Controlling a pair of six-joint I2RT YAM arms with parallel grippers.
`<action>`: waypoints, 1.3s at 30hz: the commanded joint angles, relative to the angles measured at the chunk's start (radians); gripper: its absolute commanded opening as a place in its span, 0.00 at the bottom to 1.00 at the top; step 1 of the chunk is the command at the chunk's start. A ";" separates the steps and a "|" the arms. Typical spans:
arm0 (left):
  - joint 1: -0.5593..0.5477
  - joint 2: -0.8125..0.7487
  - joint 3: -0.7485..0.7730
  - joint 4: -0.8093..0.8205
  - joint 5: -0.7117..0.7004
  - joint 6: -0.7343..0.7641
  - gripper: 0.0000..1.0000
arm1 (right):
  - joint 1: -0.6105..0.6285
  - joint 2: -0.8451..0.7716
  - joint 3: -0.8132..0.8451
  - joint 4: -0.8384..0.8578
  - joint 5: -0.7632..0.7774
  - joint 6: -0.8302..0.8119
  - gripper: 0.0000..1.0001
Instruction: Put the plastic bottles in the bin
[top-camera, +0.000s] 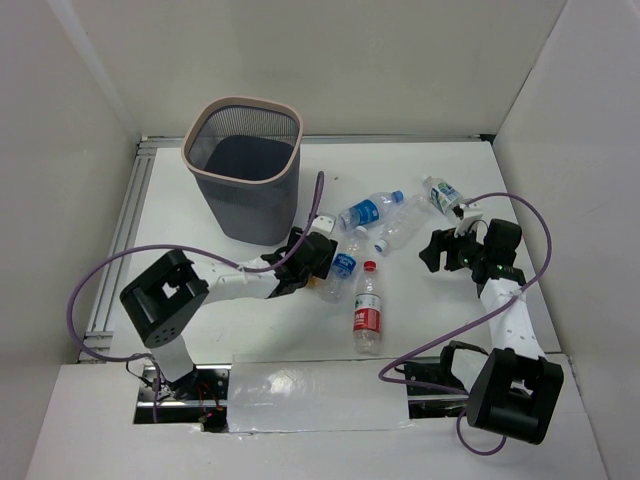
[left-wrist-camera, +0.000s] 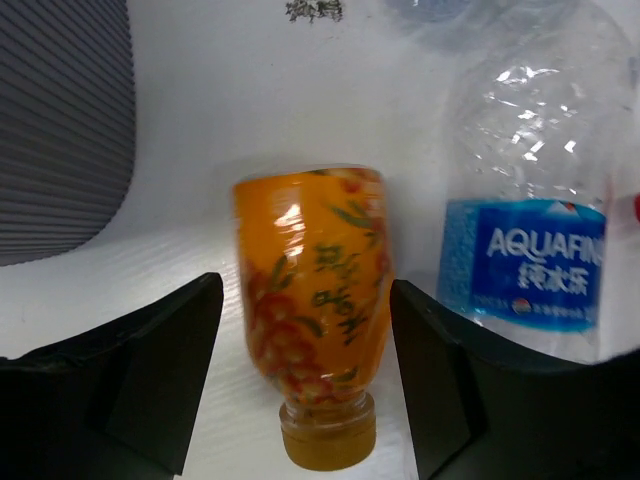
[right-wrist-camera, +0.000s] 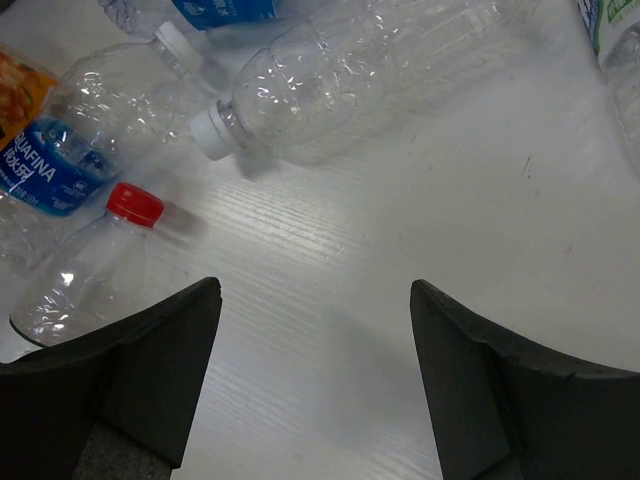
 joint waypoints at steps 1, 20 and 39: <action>0.029 0.036 0.047 0.032 0.063 0.016 0.75 | -0.006 0.001 0.032 0.002 -0.029 -0.019 0.83; 0.006 -0.146 0.160 0.014 0.203 0.141 0.26 | -0.006 0.041 0.041 -0.016 -0.104 -0.036 0.87; 0.289 -0.194 0.616 0.124 0.157 0.186 0.25 | -0.006 0.079 0.050 0.002 -0.085 -0.027 0.83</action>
